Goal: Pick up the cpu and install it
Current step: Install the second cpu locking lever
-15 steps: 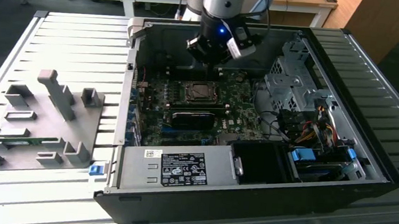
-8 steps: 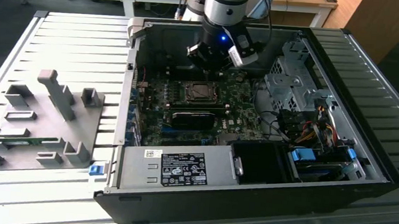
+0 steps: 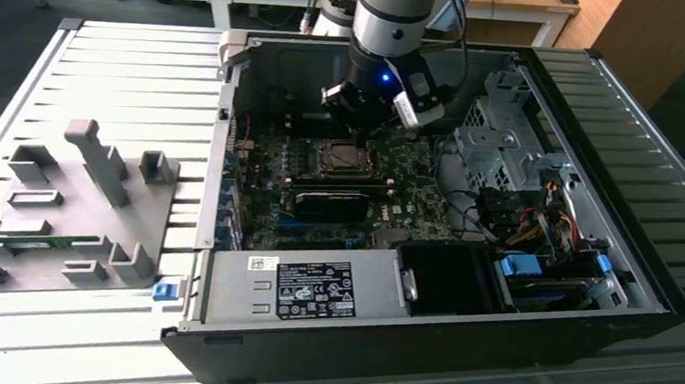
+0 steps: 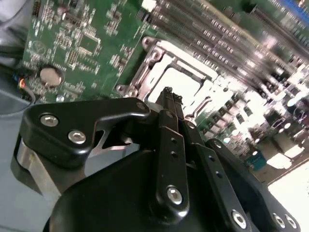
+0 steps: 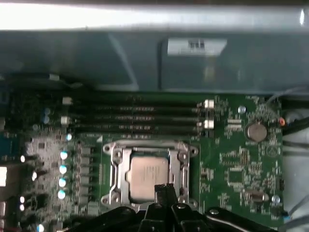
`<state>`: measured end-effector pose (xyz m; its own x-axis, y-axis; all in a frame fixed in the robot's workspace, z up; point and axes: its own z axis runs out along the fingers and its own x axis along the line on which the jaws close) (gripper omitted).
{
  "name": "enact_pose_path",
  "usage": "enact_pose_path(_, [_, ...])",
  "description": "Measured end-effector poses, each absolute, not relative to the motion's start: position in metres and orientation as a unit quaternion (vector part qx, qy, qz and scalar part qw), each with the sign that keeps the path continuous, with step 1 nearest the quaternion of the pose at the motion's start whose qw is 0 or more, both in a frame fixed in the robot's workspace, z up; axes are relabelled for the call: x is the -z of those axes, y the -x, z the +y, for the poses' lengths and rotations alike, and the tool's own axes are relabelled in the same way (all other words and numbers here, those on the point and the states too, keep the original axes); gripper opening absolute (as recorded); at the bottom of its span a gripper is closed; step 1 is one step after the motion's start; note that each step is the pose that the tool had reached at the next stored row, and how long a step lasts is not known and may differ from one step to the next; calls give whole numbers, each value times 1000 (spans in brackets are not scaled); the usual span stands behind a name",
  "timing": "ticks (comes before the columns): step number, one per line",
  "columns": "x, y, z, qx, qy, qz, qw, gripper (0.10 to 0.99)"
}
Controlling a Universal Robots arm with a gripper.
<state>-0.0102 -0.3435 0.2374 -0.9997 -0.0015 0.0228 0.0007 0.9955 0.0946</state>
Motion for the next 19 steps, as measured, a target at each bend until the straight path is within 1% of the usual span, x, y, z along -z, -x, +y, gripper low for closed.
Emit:
enact_pose_path(3, [-237, 10, -351, 48, 0, -999, 11, 106])
enact_pose_path(9, [-235, 10, -354, 47, 0, -999, 12, 106])
enact_pose_path(14, [-234, 11, -367, 47, 0, -999, 12, 106])
enact_pose_path(19, [-233, 20, -372, 47, 0, -999, 11, 106])
